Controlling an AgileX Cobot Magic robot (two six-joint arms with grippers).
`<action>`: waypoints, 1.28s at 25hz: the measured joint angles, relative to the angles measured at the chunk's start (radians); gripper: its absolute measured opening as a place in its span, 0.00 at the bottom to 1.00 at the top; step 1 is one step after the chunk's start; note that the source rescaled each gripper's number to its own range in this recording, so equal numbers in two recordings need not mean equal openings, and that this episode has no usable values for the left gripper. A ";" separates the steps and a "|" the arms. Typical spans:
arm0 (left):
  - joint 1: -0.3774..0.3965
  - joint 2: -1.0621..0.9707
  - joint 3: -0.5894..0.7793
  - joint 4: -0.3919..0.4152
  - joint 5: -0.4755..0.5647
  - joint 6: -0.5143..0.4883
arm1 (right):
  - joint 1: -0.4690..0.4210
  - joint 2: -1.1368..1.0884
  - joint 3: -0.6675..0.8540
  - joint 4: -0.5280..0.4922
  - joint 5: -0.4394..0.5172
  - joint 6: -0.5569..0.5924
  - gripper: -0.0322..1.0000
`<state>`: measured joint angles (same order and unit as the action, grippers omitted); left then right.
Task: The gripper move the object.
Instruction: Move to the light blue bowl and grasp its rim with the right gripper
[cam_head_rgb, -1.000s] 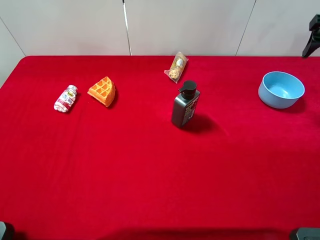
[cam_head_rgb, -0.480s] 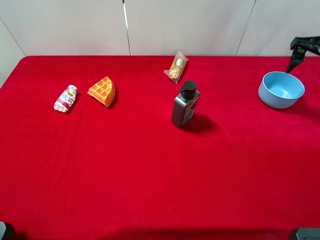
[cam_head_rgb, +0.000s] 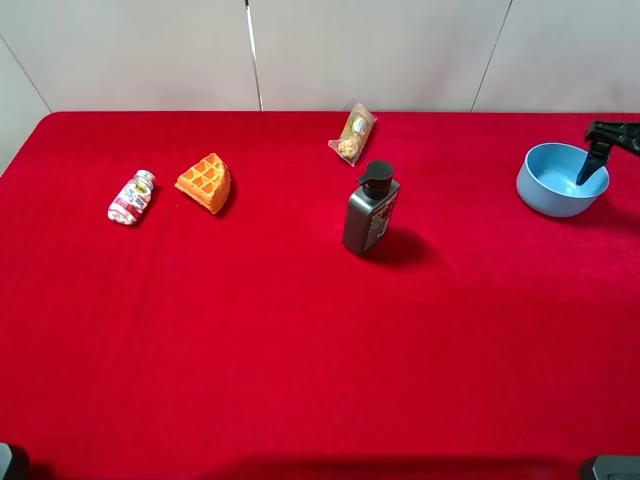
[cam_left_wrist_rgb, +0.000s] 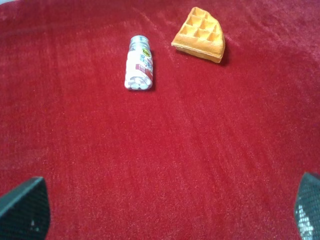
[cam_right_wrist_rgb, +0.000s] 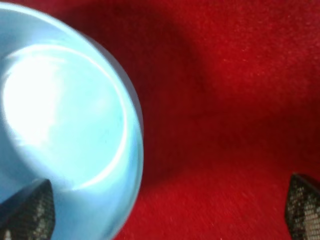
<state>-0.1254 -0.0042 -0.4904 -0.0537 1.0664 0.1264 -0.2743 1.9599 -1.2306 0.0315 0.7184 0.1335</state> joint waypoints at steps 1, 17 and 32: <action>0.000 0.000 0.000 0.000 0.000 0.000 | 0.000 0.011 0.000 0.003 -0.009 -0.002 1.00; 0.000 0.000 0.000 0.000 0.000 0.000 | -0.002 0.129 -0.082 0.020 0.000 -0.004 0.68; 0.000 0.000 0.000 0.000 0.000 0.000 | -0.002 0.129 -0.082 0.052 0.000 -0.012 0.03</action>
<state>-0.1254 -0.0042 -0.4904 -0.0537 1.0664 0.1264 -0.2763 2.0887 -1.3128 0.0840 0.7188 0.1212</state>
